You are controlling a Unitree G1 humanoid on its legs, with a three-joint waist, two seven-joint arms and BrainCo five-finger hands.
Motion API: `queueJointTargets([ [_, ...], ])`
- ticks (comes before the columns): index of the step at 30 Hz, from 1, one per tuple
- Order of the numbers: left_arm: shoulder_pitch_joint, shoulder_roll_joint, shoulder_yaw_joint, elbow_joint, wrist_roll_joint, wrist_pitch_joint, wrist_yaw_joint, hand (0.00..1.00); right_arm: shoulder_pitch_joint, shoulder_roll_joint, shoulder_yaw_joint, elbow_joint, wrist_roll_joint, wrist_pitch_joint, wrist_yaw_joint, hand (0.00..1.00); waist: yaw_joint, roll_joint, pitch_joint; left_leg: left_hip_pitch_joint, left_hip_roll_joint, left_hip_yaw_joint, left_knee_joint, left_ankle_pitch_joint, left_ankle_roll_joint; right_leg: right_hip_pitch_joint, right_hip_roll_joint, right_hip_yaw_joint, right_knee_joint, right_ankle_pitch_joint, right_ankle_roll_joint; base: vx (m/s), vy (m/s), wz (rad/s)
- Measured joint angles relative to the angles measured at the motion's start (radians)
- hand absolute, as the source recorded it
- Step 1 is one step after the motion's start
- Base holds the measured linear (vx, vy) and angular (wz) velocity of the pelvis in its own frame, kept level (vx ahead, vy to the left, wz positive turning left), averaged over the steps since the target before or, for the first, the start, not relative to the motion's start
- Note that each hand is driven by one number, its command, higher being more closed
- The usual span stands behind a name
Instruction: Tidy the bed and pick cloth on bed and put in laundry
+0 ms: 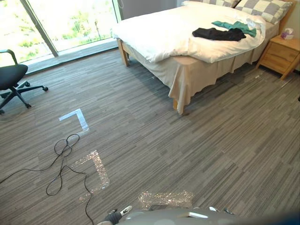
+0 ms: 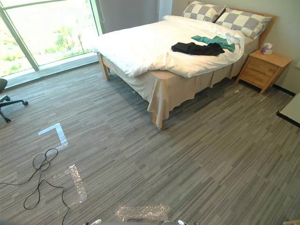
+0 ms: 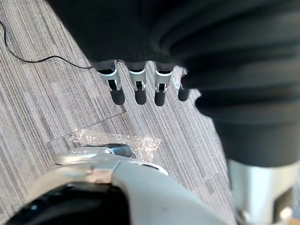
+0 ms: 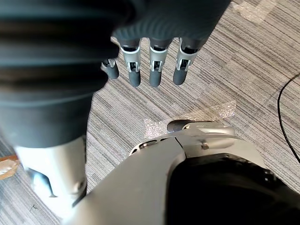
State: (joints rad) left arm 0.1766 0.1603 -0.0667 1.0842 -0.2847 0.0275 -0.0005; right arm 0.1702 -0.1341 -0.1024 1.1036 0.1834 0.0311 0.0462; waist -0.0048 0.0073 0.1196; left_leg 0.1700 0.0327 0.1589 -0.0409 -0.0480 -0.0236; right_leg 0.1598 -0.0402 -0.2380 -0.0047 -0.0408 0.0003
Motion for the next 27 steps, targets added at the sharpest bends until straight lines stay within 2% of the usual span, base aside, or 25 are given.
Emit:
queueJointTargets([
  [6, 0.002, 0.005, -0.013, 0.000, 0.043, -0.010, -0.013, 0.00, -0.008, 0.001, -0.001, 0.006, 0.000, 0.005, 0.012, 0.00, -0.001, -0.004, 0.000, 0.026, -0.002, 0.010, -0.037, 0.011, -0.002, 0.026, 0.007, -0.003, -0.050, 0.007, 0.011, 0.09, 0.009, -0.03],
  [11, 0.002, 0.009, -0.013, 0.000, 0.071, -0.011, -0.016, 0.00, -0.015, 0.003, -0.001, 0.008, 0.000, 0.003, 0.015, 0.00, -0.004, -0.010, 0.011, 0.050, 0.000, 0.028, -0.047, 0.004, -0.018, 0.035, 0.010, 0.002, -0.054, 0.004, 0.022, 0.06, -0.009, -0.08],
  [16, -0.004, 0.011, -0.013, -0.002, 0.103, -0.010, -0.018, 0.00, -0.016, 0.010, -0.008, 0.008, 0.001, -0.023, 0.010, 0.00, -0.003, -0.012, 0.030, 0.058, -0.001, 0.033, -0.047, -0.001, -0.025, 0.036, 0.010, 0.006, -0.054, 0.000, 0.032, 0.00, -0.002, -0.01],
  [17, -0.005, 0.012, -0.012, -0.003, 0.110, -0.011, -0.018, 0.00, -0.015, 0.012, -0.010, 0.008, 0.002, -0.028, 0.005, 0.00, -0.002, -0.020, 0.036, 0.055, 0.000, 0.037, -0.046, -0.002, -0.024, 0.030, 0.009, 0.007, -0.051, -0.001, 0.033, -0.03, -0.014, -0.11],
  [19, -0.017, 0.012, -0.011, -0.003, 0.110, -0.011, -0.019, 0.00, -0.017, 0.013, -0.010, -0.005, 0.010, -0.038, -0.008, 0.00, 0.000, -0.018, 0.048, 0.028, 0.001, 0.050, -0.027, -0.022, -0.011, -0.025, 0.001, 0.014, 0.030, -0.044, 0.030, -0.05, -0.007, -0.11],
  [20, -0.034, 0.017, -0.012, -0.003, 0.110, -0.010, -0.020, 0.00, -0.019, 0.018, -0.010, -0.027, 0.033, -0.045, -0.012, 0.00, -0.001, -0.027, 0.069, -0.014, -0.003, 0.052, 0.029, -0.050, 0.009, -0.103, -0.027, 0.016, 0.166, -0.111, 0.064, -0.09, 0.000, -0.11],
  [21, -0.050, 0.027, -0.012, -0.010, 0.110, -0.009, -0.020, 0.00, -0.020, 0.024, -0.009, -0.049, 0.060, -0.053, -0.014, 0.00, -0.001, -0.042, 0.086, -0.063, -0.011, 0.054, 0.091, -0.088, 0.029, -0.200, -0.062, 0.014, 0.335, -0.147, 0.070, -0.08, 0.006, -0.17],
  [22, -0.063, 0.029, -0.012, -0.013, 0.110, -0.010, -0.020, 0.00, -0.028, 0.027, -0.009, -0.053, 0.075, -0.060, -0.016, 0.00, -0.001, -0.043, 0.098, -0.081, -0.011, 0.060, 0.116, -0.099, 0.033, -0.251, -0.078, 0.014, 0.422, -0.148, 0.069, -0.08, 0.016, -0.25],
  [23, -0.071, 0.042, -0.014, -0.020, 0.109, -0.011, -0.014, 0.00, -0.044, 0.034, -0.006, -0.064, 0.103, -0.073, -0.021, 0.00, -0.003, -0.056, 0.136, -0.090, -0.010, 0.080, 0.151, -0.100, 0.038, -0.322, -0.106, 0.014, 0.558, -0.139, 0.080, -0.06, 0.029, -0.27],
  [25, -0.084, 0.059, -0.013, -0.020, 0.108, -0.009, 0.004, 0.00, -0.055, 0.052, -0.003, -0.064, 0.126, -0.083, -0.031, 0.00, -0.002, -0.077, 0.172, -0.079, -0.010, 0.104, 0.167, -0.111, 0.037, -0.355, -0.127, -0.002, 0.630, -0.138, 0.077, -0.01, 0.021, -0.35],
  [27, -0.089, 0.067, -0.013, -0.019, 0.109, 0.007, 0.013, 0.00, -0.052, 0.060, -0.001, -0.062, 0.152, -0.075, -0.030, 0.00, -0.018, -0.084, 0.172, -0.072, -0.001, 0.105, 0.162, -0.114, 0.031, -0.345, -0.125, -0.033, 0.610, -0.137, 0.076, 0.07, -0.009, -0.17],
])
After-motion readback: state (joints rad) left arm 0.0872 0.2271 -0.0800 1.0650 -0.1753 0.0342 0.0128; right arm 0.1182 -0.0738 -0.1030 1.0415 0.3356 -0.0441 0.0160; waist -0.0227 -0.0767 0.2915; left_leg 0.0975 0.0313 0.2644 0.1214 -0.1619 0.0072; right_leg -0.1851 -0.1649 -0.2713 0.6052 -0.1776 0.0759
